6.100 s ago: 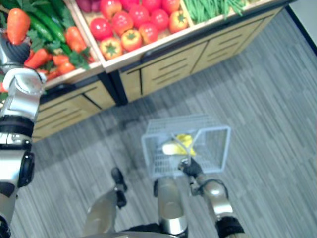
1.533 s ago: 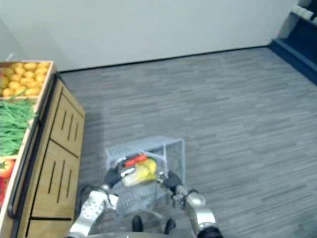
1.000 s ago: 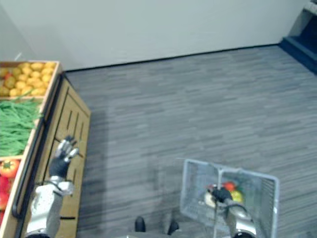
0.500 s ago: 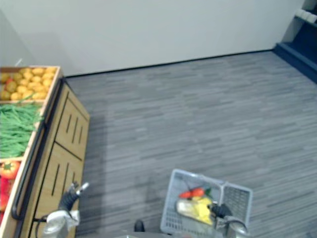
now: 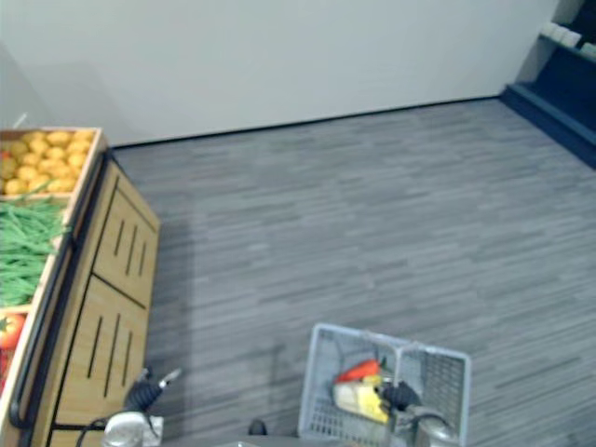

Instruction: Pick vegetable in the basket

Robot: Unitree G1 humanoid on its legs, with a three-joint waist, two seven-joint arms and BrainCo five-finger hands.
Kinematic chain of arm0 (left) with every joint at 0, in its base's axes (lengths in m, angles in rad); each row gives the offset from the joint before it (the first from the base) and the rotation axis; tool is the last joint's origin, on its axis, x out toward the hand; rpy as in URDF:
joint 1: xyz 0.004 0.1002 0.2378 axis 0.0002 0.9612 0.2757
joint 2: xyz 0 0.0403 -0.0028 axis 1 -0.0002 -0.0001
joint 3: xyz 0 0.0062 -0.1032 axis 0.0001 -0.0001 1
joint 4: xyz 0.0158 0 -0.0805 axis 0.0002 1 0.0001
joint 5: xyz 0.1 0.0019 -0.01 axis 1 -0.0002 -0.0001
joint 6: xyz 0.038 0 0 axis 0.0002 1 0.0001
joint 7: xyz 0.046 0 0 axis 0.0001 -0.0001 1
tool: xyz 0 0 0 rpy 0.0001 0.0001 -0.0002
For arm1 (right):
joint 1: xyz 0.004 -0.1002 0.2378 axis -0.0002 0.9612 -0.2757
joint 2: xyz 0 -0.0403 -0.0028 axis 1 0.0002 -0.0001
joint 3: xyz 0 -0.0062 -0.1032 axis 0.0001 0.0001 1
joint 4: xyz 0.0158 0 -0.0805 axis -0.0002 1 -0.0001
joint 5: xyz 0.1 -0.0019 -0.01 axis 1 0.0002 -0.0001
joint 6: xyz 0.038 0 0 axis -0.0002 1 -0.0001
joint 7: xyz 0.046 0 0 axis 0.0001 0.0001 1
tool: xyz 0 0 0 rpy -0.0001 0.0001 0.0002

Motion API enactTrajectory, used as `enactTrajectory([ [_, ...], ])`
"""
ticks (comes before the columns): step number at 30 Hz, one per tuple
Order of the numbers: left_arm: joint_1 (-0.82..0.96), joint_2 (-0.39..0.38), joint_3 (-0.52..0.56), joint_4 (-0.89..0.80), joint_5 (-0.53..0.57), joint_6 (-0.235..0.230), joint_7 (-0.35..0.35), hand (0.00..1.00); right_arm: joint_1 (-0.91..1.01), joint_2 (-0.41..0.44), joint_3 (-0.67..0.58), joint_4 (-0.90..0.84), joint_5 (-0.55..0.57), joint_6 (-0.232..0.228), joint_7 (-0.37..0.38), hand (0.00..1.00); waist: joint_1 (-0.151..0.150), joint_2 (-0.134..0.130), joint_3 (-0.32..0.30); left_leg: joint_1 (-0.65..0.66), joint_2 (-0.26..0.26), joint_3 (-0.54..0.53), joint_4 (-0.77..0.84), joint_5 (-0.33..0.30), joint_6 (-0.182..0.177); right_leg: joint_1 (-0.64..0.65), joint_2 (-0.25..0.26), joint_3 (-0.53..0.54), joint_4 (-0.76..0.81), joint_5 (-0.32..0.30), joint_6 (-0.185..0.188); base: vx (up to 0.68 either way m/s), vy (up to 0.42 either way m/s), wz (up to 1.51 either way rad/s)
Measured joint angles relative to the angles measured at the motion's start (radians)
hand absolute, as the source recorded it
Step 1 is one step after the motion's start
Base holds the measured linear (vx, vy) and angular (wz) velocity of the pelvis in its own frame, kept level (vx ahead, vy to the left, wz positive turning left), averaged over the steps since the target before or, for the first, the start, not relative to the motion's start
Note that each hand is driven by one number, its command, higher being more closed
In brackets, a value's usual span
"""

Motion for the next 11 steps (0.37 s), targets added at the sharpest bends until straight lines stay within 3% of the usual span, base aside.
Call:
enactTrajectory([
  [11, 0.008, -0.028, -0.010, 0.053, -0.018, 0.009, -0.015, 0.00, -0.004, 0.024, 0.026, 0.037, -0.039, -0.049, -0.019, 1.00, -0.009, -0.014, -0.013, -0.001, -0.002, -0.001, 0.000, -0.001, 0.000, -0.006, -0.003, -0.001, 0.007, -0.004, 0.004, -0.01, 0.008, 0.00],
])
